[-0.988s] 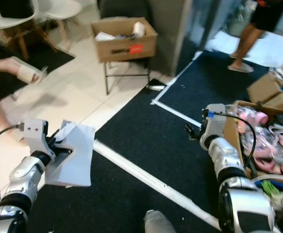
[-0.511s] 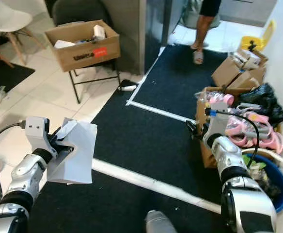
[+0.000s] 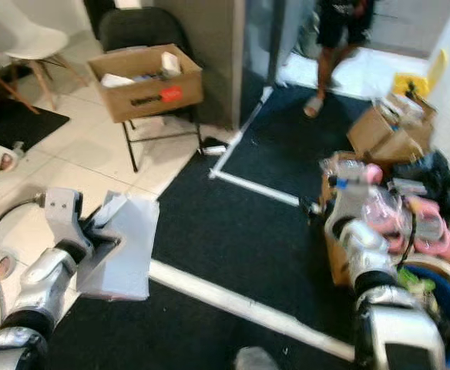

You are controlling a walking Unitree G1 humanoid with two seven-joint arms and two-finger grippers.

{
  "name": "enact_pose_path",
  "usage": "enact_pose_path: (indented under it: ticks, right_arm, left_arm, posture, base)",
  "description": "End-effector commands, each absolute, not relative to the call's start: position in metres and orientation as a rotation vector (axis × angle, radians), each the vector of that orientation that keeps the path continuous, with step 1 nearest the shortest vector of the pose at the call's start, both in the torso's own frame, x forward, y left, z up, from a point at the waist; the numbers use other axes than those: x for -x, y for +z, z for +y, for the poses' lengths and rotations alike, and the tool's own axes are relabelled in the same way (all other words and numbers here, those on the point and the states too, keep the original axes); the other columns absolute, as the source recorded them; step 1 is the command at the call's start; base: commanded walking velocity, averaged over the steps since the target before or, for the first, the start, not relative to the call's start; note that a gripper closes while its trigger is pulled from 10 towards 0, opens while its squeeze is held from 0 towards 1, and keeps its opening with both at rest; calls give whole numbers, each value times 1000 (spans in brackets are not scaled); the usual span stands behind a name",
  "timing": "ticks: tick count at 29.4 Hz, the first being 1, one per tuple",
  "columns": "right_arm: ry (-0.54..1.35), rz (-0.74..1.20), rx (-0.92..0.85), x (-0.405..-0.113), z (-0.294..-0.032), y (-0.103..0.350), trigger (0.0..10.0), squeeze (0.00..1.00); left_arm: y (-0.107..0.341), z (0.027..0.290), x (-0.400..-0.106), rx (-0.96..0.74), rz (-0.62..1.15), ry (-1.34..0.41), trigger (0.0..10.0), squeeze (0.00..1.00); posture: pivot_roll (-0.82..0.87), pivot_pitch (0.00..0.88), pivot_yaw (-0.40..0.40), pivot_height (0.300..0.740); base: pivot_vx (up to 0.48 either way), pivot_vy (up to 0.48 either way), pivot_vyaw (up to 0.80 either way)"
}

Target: Picking trash to rubbish bin

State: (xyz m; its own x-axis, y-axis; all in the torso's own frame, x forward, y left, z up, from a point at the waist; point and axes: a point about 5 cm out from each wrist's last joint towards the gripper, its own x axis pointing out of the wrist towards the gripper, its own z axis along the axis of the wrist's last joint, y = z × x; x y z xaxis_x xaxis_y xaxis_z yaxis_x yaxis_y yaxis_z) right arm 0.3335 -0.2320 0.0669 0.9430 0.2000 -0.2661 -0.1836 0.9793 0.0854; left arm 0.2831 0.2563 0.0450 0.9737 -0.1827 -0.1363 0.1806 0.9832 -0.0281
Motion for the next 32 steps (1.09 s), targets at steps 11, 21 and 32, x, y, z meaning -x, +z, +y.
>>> enact_pose_path:
  ticks: [11, 21, 32]
  right_arm:
    - [182, 277, -43, -334, -237, 69, 10000, 0]
    - [186, 292, -43, -334, -237, 68, 10000, 0]
    - [179, 298, -43, -333, -236, 67, 10000, 0]
  left_arm:
    - [49, 255, -287, 7, 127, -197, 10000, 0]
    - [49, 255, -287, 7, 127, -198, 10000, 0]
    - [48, 253, -287, 6, 126, -202, 10000, 0]
  posture:
    - [-107, 0, -5, 740]
    - [-107, 0, -5, 740]
    - [-101, 0, -14, 740]
  base:
    - [480, 0, 0]
    - [480, 0, -528]
    - [480, 0, -182]
